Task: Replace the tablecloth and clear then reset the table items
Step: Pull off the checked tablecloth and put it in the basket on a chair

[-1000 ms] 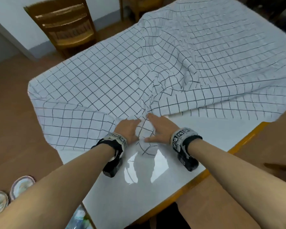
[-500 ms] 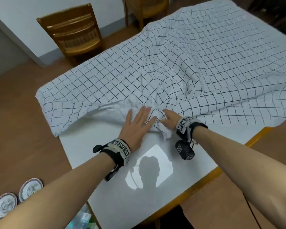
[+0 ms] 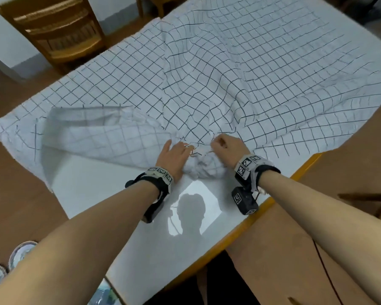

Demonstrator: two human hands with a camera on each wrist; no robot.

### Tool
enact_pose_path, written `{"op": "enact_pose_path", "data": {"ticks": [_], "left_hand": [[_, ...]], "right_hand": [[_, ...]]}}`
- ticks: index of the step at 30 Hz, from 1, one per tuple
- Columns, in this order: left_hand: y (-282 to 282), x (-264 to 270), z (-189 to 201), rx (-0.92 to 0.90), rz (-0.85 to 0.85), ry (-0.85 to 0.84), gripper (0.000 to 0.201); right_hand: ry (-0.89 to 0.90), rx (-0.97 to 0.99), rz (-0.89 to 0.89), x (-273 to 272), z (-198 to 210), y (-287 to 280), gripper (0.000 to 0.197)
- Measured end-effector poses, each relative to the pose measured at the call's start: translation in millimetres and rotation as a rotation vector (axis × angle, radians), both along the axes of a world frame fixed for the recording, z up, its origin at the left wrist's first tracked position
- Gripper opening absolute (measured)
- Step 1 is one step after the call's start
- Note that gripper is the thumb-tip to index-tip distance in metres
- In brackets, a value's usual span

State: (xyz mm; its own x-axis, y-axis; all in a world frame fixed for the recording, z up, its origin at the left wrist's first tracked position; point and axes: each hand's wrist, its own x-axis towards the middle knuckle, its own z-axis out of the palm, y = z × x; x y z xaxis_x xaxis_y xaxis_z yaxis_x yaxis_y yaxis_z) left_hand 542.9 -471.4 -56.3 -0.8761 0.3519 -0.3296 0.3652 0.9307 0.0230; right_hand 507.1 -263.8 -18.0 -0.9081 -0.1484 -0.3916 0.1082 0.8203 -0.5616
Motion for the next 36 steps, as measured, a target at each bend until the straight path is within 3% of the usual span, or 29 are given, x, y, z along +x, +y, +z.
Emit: {"op": "enact_pose_path", "data": {"ticks": [3,6,8,11,14,17,18,20,24,27,30,32,34,36], "left_hand": [[4,-8,-1,-0.020,0.012,-0.046,0.093],[9,-14,1,-0.031,0.017,-0.088,0.098],[12,-19,4,-0.021,0.026,-0.102,0.095],[13,-24,7,-0.025,0.024,-0.133,0.094],[11,-25,6,-0.018,0.030,-0.140,0.091],[9,-23,1,-0.007,0.042,-0.137,0.092],[8,-22,0,0.002,0.047,-0.132,0.091],[9,-23,0,0.019,0.051,-0.107,0.085],[8,-24,-3,0.051,0.041,-0.135,0.075],[4,-29,1,0.080,0.038,-0.158,0.064],[-3,-31,6,0.135,0.094,-0.205,0.053],[-12,-33,7,0.225,0.175,-0.273,0.058],[-24,-32,6,0.342,0.253,-0.312,0.058],[-32,-29,6,0.435,0.319,-0.311,0.063]], "right_hand": [[0.149,0.139,-0.030,1,1,42,0.025],[0.163,0.424,0.084,-4,-7,91,0.060],[0.128,0.577,0.184,-10,-19,116,0.076],[-0.064,0.603,0.217,-18,-37,124,0.089],[-0.061,0.573,0.125,-23,-46,108,0.077],[-0.030,0.513,0.103,-31,-44,99,0.024],[-0.072,0.480,0.108,-34,-41,97,0.016],[-0.122,0.409,0.063,-41,-33,89,0.019],[-0.090,0.156,-0.268,-64,0,51,0.027],[-0.008,0.015,-0.332,-80,26,10,0.029],[-0.003,-0.160,-0.119,-71,35,-29,0.038],[-0.125,-0.194,0.150,-53,32,-40,0.075],[-0.157,-0.054,0.360,-35,25,-38,0.119],[-0.116,0.138,0.513,-23,19,-30,0.128]]}}
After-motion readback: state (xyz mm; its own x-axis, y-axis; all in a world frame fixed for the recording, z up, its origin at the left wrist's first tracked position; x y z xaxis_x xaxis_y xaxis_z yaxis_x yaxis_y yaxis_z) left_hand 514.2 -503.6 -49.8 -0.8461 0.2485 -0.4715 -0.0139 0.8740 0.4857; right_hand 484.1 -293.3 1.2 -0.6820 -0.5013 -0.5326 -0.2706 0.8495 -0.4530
